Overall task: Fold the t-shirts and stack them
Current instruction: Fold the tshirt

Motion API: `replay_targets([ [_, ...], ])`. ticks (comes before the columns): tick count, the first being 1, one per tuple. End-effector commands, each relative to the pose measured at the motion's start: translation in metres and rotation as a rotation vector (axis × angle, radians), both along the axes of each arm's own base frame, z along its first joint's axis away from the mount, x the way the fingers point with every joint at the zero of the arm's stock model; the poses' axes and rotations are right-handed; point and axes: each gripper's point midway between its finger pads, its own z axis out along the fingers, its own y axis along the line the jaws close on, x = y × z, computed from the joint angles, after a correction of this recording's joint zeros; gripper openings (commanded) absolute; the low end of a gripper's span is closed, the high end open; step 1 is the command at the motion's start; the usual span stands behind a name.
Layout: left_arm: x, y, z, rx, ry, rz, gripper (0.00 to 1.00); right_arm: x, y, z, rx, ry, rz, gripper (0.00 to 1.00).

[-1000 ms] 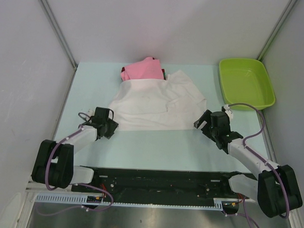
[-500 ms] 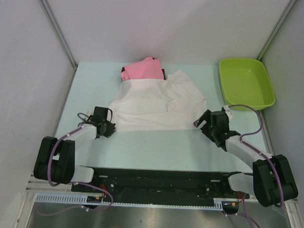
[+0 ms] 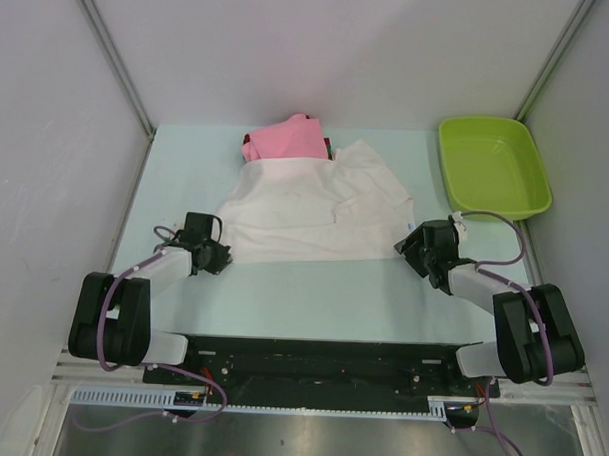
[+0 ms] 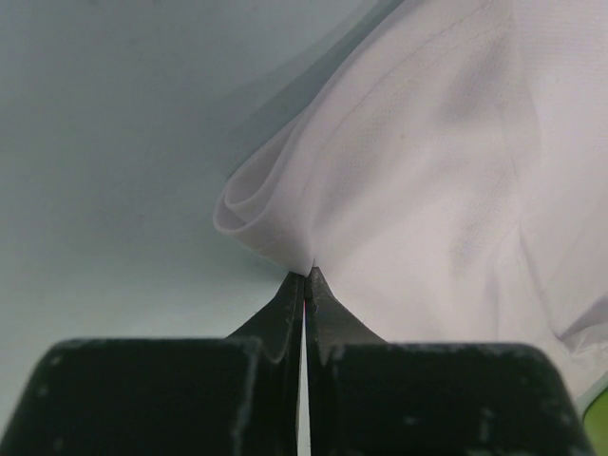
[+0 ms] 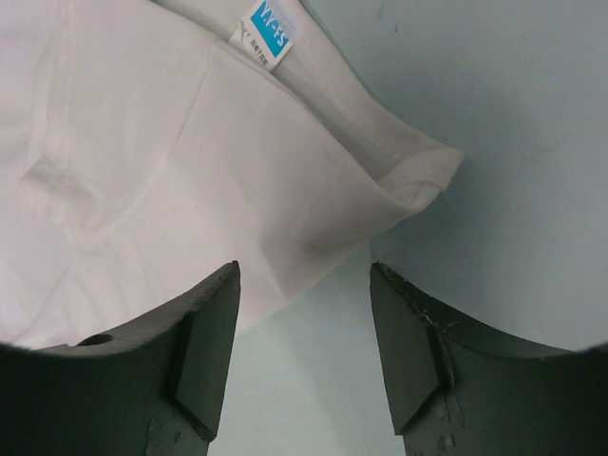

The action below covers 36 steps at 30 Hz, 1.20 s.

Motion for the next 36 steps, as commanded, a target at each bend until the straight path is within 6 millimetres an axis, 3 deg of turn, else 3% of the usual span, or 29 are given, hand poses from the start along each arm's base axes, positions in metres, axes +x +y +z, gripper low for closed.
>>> replay_targets([
  [1, -0.029, 0.015, -0.023, 0.065, 0.132, -0.006, 0.0, 0.009, -0.006, -0.009, 0.006, -0.005, -0.038, 0.6],
  [5, -0.027, 0.015, -0.023, 0.068, 0.123, -0.015, 0.0, 0.012, -0.01, -0.022, 0.002, 0.018, -0.045, 0.5],
  [6, -0.028, 0.015, -0.023, 0.068, 0.127, -0.018, 0.0, 0.011, -0.01, -0.024, 0.005, 0.023, -0.044, 0.35],
  [8, -0.028, 0.016, -0.023, 0.07, 0.124, -0.02, 0.0, 0.011, -0.01, -0.028, 0.0, 0.034, -0.04, 0.18],
  [9, -0.03, 0.016, -0.024, 0.072, 0.127, -0.021, 0.0, 0.011, -0.011, -0.029, -0.003, 0.035, -0.043, 0.0],
  [15, -0.036, 0.016, -0.024, 0.073, 0.134, -0.029, 0.0, 0.007, -0.016, -0.021, -0.022, 0.032, -0.044, 0.0],
  [20, -0.045, 0.017, -0.025, 0.073, 0.134, -0.031, 0.0, -0.012, -0.02, -0.01, -0.075, 0.056, -0.035, 0.0],
  [25, -0.058, 0.012, -0.024, 0.041, 0.126, -0.038, 0.0, -0.043, -0.021, 0.009, -0.116, 0.06, -0.038, 0.0],
  [27, -0.067, 0.012, -0.022, 0.038, 0.111, -0.042, 0.0, -0.06, -0.022, 0.008, -0.12, 0.08, -0.042, 0.0],
  [28, -0.075, 0.013, -0.025, 0.037, 0.118, -0.039, 0.0, -0.062, -0.023, 0.018, -0.117, 0.039, -0.052, 0.0],
  [36, -0.106, 0.016, -0.016, 0.036, 0.042, -0.038, 0.0, -0.118, -0.034, 0.013, -0.097, 0.057, -0.092, 0.0],
])
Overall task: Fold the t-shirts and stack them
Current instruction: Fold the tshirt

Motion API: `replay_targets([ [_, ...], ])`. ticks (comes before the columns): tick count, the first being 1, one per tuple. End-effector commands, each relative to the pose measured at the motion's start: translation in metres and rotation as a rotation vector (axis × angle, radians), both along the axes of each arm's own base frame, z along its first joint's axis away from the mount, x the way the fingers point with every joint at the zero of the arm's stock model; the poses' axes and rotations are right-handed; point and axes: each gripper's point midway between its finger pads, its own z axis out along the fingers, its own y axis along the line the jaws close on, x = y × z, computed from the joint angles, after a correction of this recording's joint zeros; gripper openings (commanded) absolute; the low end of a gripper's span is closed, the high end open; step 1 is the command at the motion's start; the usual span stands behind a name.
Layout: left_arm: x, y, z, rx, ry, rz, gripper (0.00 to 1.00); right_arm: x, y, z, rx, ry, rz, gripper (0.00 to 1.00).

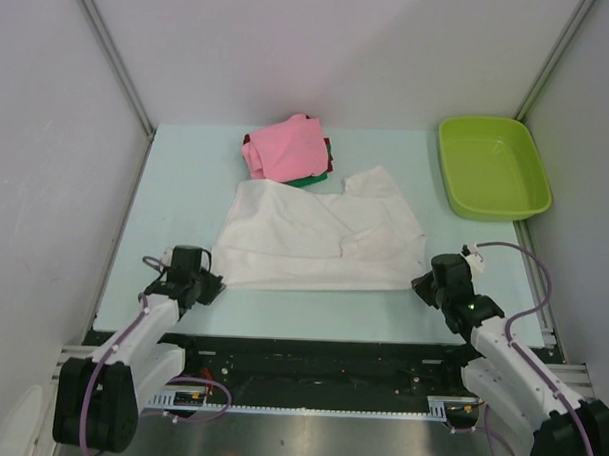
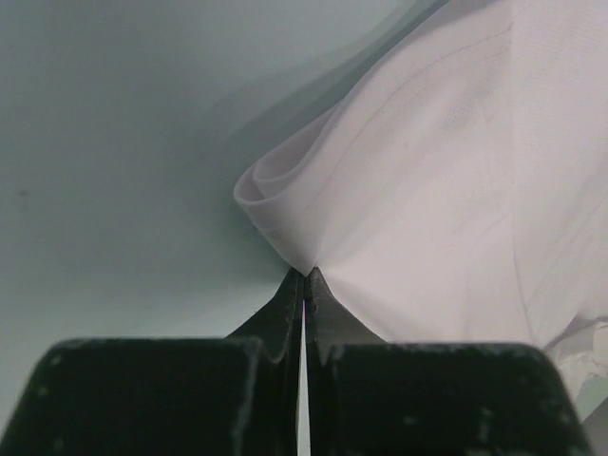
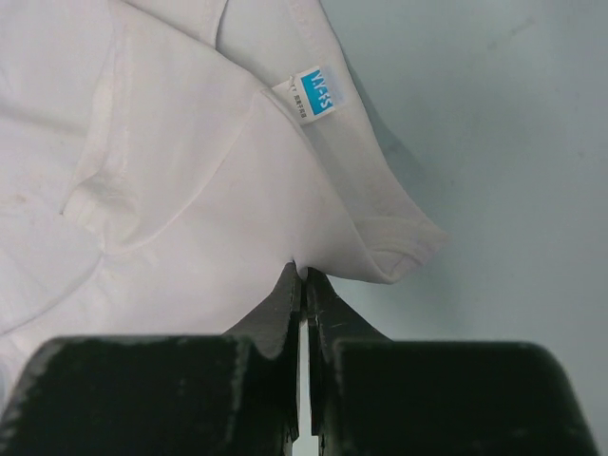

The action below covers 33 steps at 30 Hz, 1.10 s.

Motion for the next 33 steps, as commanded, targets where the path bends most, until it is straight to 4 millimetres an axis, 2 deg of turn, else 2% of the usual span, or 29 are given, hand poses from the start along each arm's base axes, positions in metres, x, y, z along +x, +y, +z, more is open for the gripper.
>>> replay_targets([
  [1, -0.043, 0.01, -0.013, 0.031, 0.066, 0.014, 0.0, -0.039, -0.019, -0.018, -0.028, 0.08, -0.087, 0.0],
  [3, -0.058, 0.013, -0.022, 0.03, 0.086, 0.037, 0.0, -0.05, -0.021, -0.018, -0.022, 0.08, -0.102, 0.0],
  [4, -0.063, 0.014, -0.023, 0.032, 0.083, 0.036, 0.0, -0.056, -0.017, -0.019, -0.008, 0.082, -0.097, 0.0],
  [6, -0.07, 0.012, -0.024, 0.012, 0.054, 0.043, 0.0, -0.068, -0.023, -0.022, -0.023, 0.092, -0.118, 0.0],
  [12, -0.074, 0.002, -0.01, -0.039, -0.045, 0.055, 0.0, -0.09, -0.027, -0.019, -0.002, 0.087, -0.159, 0.0],
  [18, -0.083, -0.003, -0.006, -0.066, -0.077, 0.07, 0.0, -0.1, -0.017, -0.018, 0.068, 0.078, -0.151, 0.0],
  [24, -0.082, -0.009, -0.001, -0.093, -0.122, 0.054, 0.0, -0.103, -0.012, -0.017, 0.061, 0.057, -0.127, 0.0],
  [25, -0.082, -0.01, -0.001, -0.09, -0.12, 0.041, 0.03, -0.102, -0.012, -0.015, 0.064, 0.049, -0.129, 0.03],
  [26, -0.083, -0.011, -0.001, -0.089, -0.104, 0.029, 0.08, -0.103, -0.011, -0.014, 0.06, 0.051, -0.122, 0.29],
  [27, -0.082, -0.013, -0.001, -0.088, -0.106, 0.013, 0.17, -0.102, -0.01, -0.012, 0.056, 0.047, -0.117, 0.41],
  [28, -0.083, -0.014, -0.001, -0.087, -0.098, 0.003, 0.2, -0.1, -0.009, -0.007, 0.049, 0.038, -0.105, 0.5],
  [29, -0.084, -0.016, 0.001, -0.091, -0.086, -0.008, 0.24, -0.099, -0.007, -0.004, 0.05, 0.032, -0.097, 0.69],
  [30, -0.083, -0.019, 0.002, -0.096, -0.086, -0.024, 0.35, -0.098, -0.006, -0.002, 0.034, 0.036, -0.091, 0.76],
  [32, -0.083, -0.022, 0.006, -0.106, -0.086, -0.038, 0.46, -0.095, 0.0, 0.011, 0.031, 0.03, -0.061, 0.99],
  [33, -0.085, -0.024, 0.007, -0.11, -0.074, -0.052, 0.52, -0.094, 0.003, 0.014, 0.025, 0.034, -0.048, 1.0],
])
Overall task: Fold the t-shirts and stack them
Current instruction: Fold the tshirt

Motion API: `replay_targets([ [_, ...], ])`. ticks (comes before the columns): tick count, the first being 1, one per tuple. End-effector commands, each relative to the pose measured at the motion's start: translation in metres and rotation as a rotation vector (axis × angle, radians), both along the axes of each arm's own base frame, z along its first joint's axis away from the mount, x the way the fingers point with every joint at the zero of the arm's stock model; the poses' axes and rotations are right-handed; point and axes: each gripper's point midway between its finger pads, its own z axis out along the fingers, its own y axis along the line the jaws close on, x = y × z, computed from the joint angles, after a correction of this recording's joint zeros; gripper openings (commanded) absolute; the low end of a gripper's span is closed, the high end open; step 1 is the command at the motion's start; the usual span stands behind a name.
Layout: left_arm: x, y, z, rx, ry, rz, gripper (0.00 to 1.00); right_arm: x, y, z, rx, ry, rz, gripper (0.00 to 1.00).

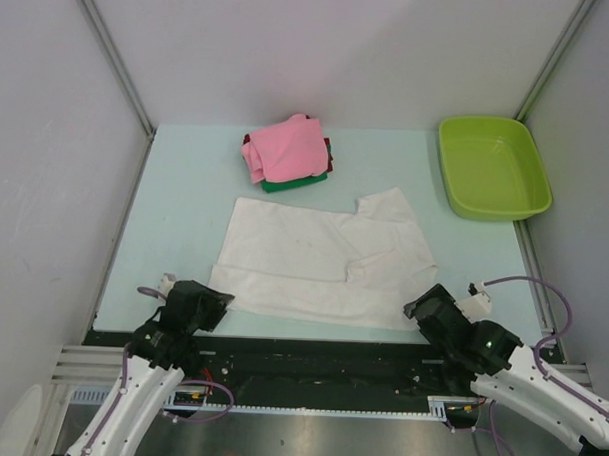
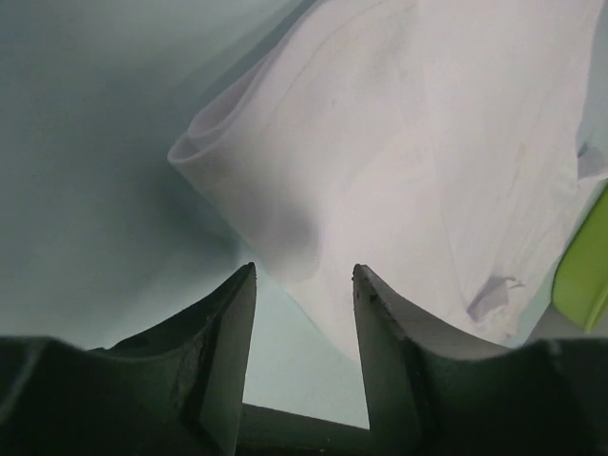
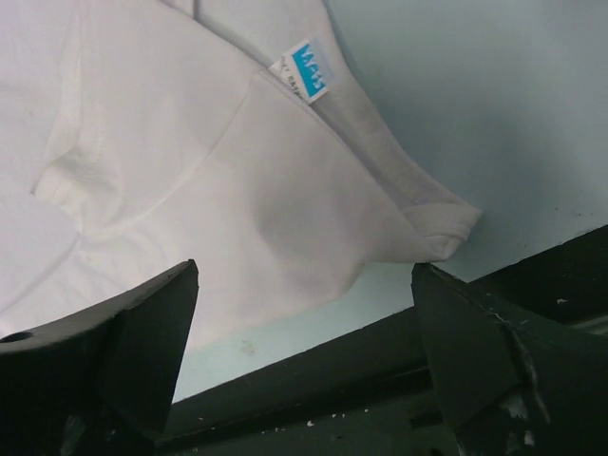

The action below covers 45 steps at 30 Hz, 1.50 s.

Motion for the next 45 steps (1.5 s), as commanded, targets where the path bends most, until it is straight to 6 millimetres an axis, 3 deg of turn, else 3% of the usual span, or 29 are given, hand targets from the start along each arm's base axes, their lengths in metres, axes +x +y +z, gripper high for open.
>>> replay_targets([
  [1, -0.023, -0.001, -0.009, 0.012, 0.12, -0.041, 0.52, 0.013, 0.008, 0.032, -0.029, -0.04, 0.017, 1.0],
  [4, -0.025, -0.004, 0.0, -0.001, 0.122, -0.056, 0.52, 0.019, 0.022, 0.051, -0.017, -0.062, 0.06, 1.0],
  [7, -0.019, -0.005, 0.024, -0.003, 0.074, -0.063, 0.52, 0.032, 0.038, 0.083, 0.007, -0.143, 0.115, 1.0],
  [8, -0.014, -0.007, 0.041, -0.014, 0.031, -0.065, 0.52, 0.039, 0.044, 0.091, 0.007, -0.163, 0.123, 1.0],
  [10, -0.005, -0.009, 0.058, -0.01, -0.002, -0.079, 0.53, 0.052, 0.054, 0.122, -0.017, -0.236, 0.182, 1.0],
  [13, 0.022, -0.014, 0.098, 0.029, -0.09, -0.108, 0.54, 0.084, 0.065, 0.158, -0.135, -0.317, 0.24, 1.0],
  [14, 0.034, -0.016, 0.109, 0.038, -0.127, -0.109, 0.57, 0.098, 0.07, 0.158, -0.191, -0.314, 0.255, 1.0],
  [15, 0.043, -0.017, 0.115, 0.068, -0.15, -0.128, 0.61, 0.117, 0.061, 0.16, -0.234, -0.313, 0.226, 1.0],
  [16, 0.055, -0.019, 0.128, 0.085, -0.177, -0.141, 0.61, 0.127, 0.065, 0.166, -0.278, -0.323, 0.314, 1.0],
  [17, 0.072, -0.02, 0.126, 0.128, -0.166, -0.138, 0.62, 0.146, 0.067, 0.173, -0.266, -0.358, 0.312, 1.0],
  [18, 0.082, -0.018, 0.124, 0.181, -0.153, -0.153, 0.64, 0.162, 0.067, 0.16, -0.284, -0.33, 0.33, 1.0],
  [20, 0.111, -0.013, 0.124, 0.253, -0.115, -0.149, 0.66, 0.198, 0.051, 0.159, -0.269, -0.352, 0.324, 1.0],
  [21, 0.12, -0.013, 0.124, 0.269, -0.103, -0.148, 0.68, 0.213, 0.047, 0.144, -0.266, -0.313, 0.322, 1.0],
  [22, 0.134, -0.013, 0.137, 0.27, -0.127, -0.145, 0.7, 0.228, 0.03, 0.137, -0.235, -0.286, 0.294, 1.0],
  [23, 0.149, -0.011, 0.139, 0.29, -0.134, -0.152, 0.71, 0.243, 0.027, 0.145, -0.218, -0.31, 0.285, 1.0],
  [24, 0.158, -0.01, 0.124, 0.301, -0.073, -0.158, 0.74, 0.255, 0.022, 0.128, -0.211, -0.267, 0.281, 1.0],
  [26, 0.183, -0.008, 0.13, 0.317, -0.081, -0.187, 0.76, 0.275, 0.016, 0.135, -0.183, -0.29, 0.291, 1.0],
  [27, 0.191, -0.007, 0.113, 0.332, -0.023, -0.198, 0.81, 0.281, 0.017, 0.132, -0.167, -0.281, 0.306, 1.0],
  [29, 0.21, -0.001, 0.117, 0.372, -0.035, -0.22, 0.85, 0.291, 0.012, 0.123, -0.14, -0.257, 0.317, 0.99],
  [33, 0.247, 0.009, 0.101, 0.433, 0.001, -0.3, 0.9, 0.302, 0.007, 0.126, -0.125, -0.29, 0.328, 0.98],
  [34, 0.264, 0.008, 0.095, 0.44, 0.008, -0.333, 0.89, 0.305, 0.007, 0.126, -0.127, -0.297, 0.331, 0.98],
  [45, 0.327, 0.015, 0.062, 0.705, 0.047, -0.714, 0.89, 0.314, 0.018, 0.13, -0.097, -0.336, 0.372, 0.96],
])
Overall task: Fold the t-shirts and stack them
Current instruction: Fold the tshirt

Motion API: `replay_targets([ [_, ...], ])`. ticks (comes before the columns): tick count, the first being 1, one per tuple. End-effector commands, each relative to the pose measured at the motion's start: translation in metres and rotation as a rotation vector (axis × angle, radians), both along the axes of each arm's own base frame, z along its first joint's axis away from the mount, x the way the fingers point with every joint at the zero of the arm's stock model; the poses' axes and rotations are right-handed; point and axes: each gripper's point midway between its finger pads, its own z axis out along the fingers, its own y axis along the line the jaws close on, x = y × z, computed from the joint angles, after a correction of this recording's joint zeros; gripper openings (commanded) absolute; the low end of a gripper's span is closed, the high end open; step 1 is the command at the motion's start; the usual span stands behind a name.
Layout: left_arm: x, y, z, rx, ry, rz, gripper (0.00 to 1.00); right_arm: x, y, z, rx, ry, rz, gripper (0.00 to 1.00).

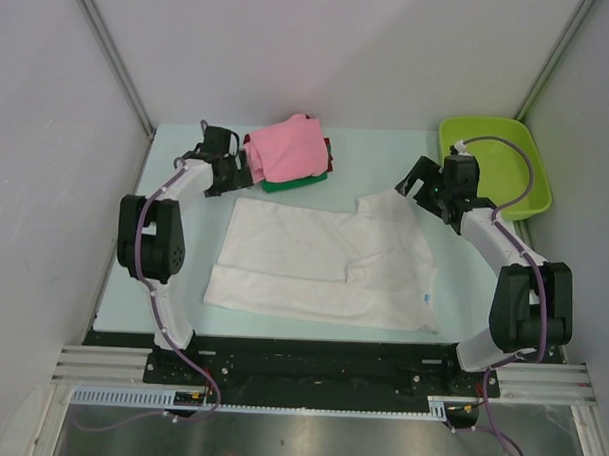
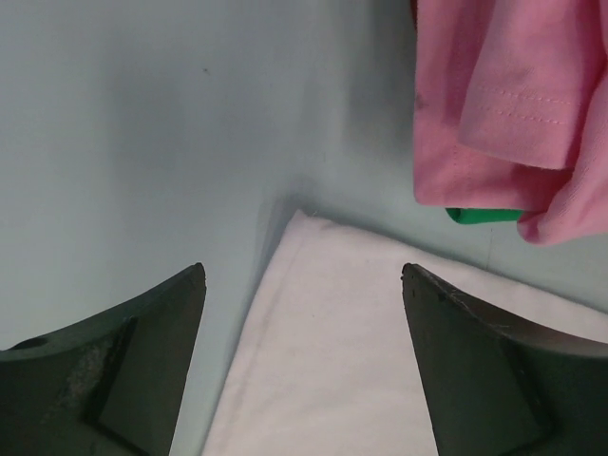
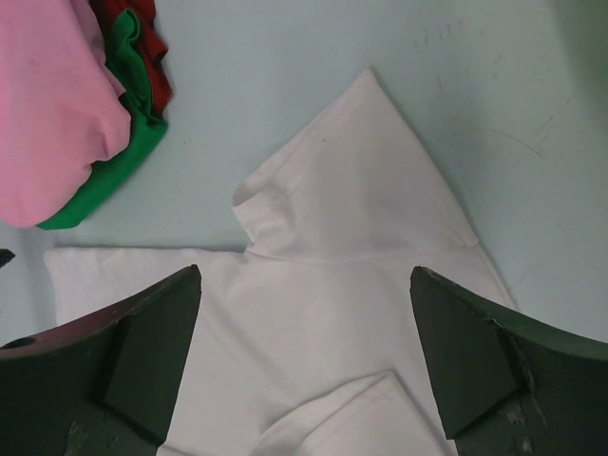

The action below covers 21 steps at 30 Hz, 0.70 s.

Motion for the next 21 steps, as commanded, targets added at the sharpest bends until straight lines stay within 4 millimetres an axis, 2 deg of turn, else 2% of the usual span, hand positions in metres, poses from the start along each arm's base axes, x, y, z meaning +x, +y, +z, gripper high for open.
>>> replay_targets([
  [1, 0.023, 0.003, 0.009, 0.081, -0.045, -0.214, 0.88, 0.018, 0.01, 0.023, 0.022, -0.089, 0.046, 0.96],
  [3, 0.026, -0.003, -0.001, 0.053, -0.04, -0.253, 0.86, 0.019, 0.013, 0.021, 0.031, -0.088, 0.054, 0.95],
  [10, 0.03, -0.002, -0.023, 0.091, -0.021, -0.316, 0.78, 0.03, 0.014, 0.014, 0.038, -0.085, 0.054, 0.94],
  [14, 0.033, -0.008, -0.032, 0.077, -0.015, -0.369, 0.67, 0.032, 0.019, 0.008, 0.06, -0.073, 0.068, 0.93],
  [21, 0.036, -0.016, -0.043, 0.064, 0.001, -0.44, 0.66, 0.03, 0.022, 0.001, 0.061, -0.054, 0.08, 0.93],
])
